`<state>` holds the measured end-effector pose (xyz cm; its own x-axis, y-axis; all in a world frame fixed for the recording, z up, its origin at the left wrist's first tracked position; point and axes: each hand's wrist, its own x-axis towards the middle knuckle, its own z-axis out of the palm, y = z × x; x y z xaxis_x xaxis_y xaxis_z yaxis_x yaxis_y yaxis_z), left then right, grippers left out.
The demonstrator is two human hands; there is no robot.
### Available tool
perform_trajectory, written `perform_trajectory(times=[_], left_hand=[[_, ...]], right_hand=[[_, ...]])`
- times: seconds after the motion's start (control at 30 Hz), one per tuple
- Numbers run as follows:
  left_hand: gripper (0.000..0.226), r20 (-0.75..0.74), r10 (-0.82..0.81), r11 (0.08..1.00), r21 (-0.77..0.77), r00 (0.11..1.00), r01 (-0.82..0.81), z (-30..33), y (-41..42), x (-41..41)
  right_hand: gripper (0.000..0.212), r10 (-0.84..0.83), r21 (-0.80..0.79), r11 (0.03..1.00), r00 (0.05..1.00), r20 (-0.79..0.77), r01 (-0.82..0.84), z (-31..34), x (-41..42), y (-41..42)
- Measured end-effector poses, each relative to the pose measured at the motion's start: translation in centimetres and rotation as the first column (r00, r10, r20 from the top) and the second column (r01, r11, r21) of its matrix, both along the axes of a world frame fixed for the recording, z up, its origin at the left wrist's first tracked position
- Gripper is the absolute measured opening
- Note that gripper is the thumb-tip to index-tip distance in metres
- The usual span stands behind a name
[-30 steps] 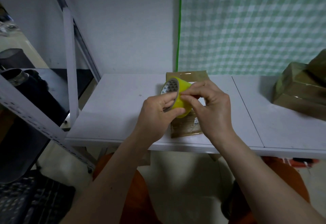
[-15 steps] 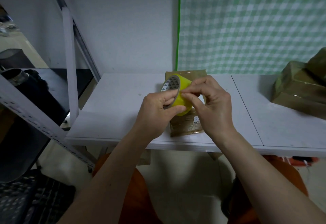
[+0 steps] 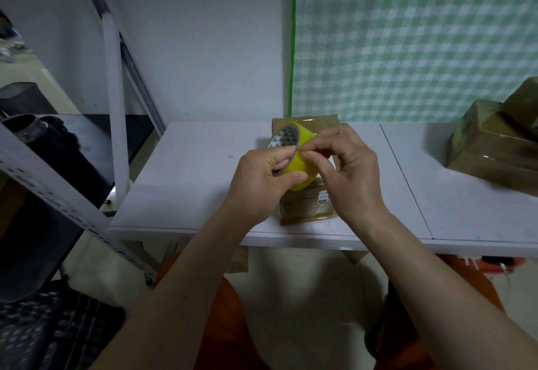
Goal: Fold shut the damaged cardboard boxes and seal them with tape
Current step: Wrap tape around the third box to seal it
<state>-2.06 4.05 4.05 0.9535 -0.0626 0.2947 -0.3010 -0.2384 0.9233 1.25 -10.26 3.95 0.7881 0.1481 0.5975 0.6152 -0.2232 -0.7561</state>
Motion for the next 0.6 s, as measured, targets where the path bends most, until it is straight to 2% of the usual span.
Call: perform_trajectory(times=[0.13, 0.33, 0.43, 0.5, 0.6], left_hand=[[0.042, 0.011, 0.008, 1.0, -0.009, 1.0, -0.008, 0.2, 0.1, 0.1], [0.042, 0.039, 0.052, 0.997, 0.058, 0.998, -0.054, 0.2, 0.3, 0.2], [0.042, 0.053, 0.06, 0.995, 0.082, 0.997, -0.065, 0.4, 0.3, 0.0], [0.039, 0.051, 0.059, 0.995, 0.081, 0.997, -0.063, 0.6, 0.4, 0.0], [0.036, 0.039, 0.043, 0.993, 0.105, 0.998, -0.046, 0.7, 0.7, 0.1]], right_hand=[[0.013, 0.013, -0.012, 1.0, 1.0, 0.017, -0.013, -0.2, 0.1, -0.3], [0.009, -0.096, -0.023, 0.995, 0.991, 0.092, 0.098, -0.6, 0.1, 0.4], [0.006, -0.069, -0.03, 0.997, 0.996, 0.049, 0.071, -0.1, 0.3, 0.2], [0.012, -0.047, -0.003, 0.999, 0.999, 0.014, 0.047, 0.3, 0.4, 0.0], [0.023, -0.052, -0.034, 0.998, 0.996, 0.068, 0.055, 0.5, 0.4, -0.1]])
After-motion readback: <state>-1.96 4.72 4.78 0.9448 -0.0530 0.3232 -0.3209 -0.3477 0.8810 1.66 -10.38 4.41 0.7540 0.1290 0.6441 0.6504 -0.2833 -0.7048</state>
